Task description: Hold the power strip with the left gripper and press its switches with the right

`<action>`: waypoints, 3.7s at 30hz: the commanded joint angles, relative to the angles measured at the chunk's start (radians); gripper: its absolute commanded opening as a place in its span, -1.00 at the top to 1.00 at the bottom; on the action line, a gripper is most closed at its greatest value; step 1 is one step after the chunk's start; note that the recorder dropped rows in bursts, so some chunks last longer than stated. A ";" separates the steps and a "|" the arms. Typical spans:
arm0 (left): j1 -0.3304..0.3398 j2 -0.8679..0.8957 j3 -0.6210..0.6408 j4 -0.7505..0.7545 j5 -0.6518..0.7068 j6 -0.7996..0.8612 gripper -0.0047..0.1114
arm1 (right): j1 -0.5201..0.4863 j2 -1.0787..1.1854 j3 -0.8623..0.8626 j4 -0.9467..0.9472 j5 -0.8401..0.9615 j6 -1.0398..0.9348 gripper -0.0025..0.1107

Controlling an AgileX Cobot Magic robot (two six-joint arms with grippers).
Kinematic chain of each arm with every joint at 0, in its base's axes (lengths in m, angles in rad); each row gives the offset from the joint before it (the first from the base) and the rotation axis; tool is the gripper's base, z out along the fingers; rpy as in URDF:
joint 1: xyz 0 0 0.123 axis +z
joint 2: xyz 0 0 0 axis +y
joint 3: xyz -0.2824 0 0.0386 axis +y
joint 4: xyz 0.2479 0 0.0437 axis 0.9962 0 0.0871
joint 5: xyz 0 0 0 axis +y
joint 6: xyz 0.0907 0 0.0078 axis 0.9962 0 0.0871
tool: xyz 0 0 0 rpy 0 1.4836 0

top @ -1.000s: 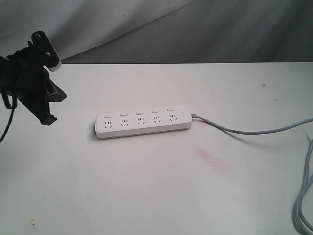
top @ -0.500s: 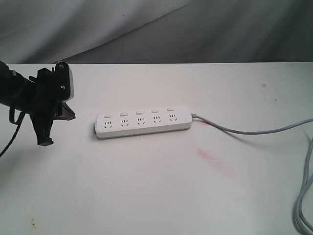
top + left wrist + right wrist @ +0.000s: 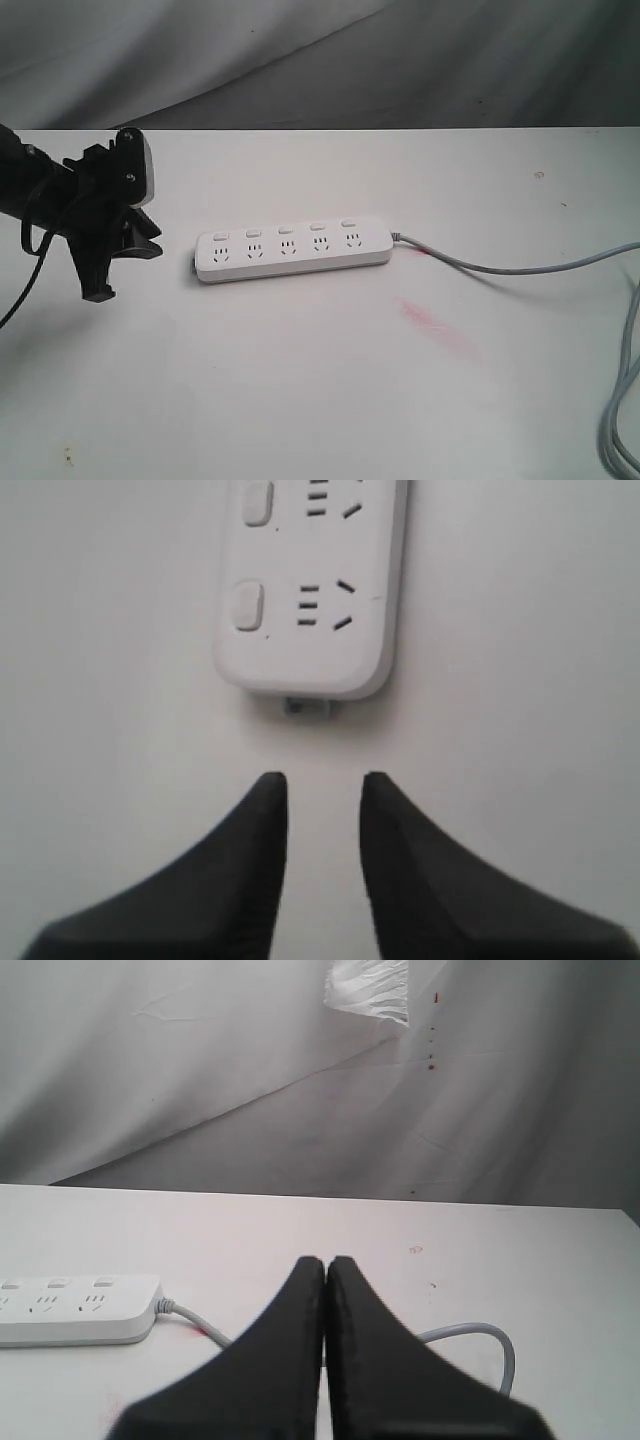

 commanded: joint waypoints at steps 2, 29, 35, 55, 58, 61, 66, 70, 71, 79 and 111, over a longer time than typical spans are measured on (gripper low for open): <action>-0.006 -0.003 -0.006 -0.160 0.056 0.055 -0.12 | -0.005 -0.002 0.003 0.004 -0.006 0.001 0.96; 0.036 0.193 -0.056 -0.483 0.099 0.259 -0.42 | -0.005 -0.002 0.003 0.004 -0.006 0.001 0.96; 0.036 0.227 -0.109 -0.483 0.100 0.259 -0.46 | -0.005 -0.002 0.003 0.004 -0.006 0.001 0.96; 0.036 0.281 -0.139 -0.481 0.048 0.259 -0.65 | -0.005 -0.002 0.003 0.004 -0.006 0.001 0.96; 0.036 0.302 -0.162 -0.451 0.071 0.259 -0.65 | -0.005 -0.002 0.003 0.004 -0.006 0.001 0.96; 0.036 0.316 -0.177 -0.413 0.079 0.259 -0.65 | -0.005 -0.002 0.003 0.004 -0.006 0.001 0.96; 0.036 0.329 -0.179 -0.384 0.072 0.259 -0.65 | -0.005 -0.002 0.003 0.004 -0.006 0.001 0.96; 0.036 0.353 -0.179 -0.382 0.072 0.259 -0.65 | -0.005 -0.002 0.003 0.004 -0.006 0.001 0.96; 0.036 0.359 -0.179 -0.382 0.072 0.259 -0.65 | -0.005 -0.002 0.003 0.004 -0.006 0.001 0.96; 0.036 0.379 -0.179 -0.385 0.075 0.259 -0.65 | -0.005 -0.002 0.003 0.004 -0.006 0.001 0.96; 0.034 0.379 -0.179 -0.389 0.131 0.259 -0.07 | -0.005 -0.002 0.003 0.004 -0.006 0.001 0.96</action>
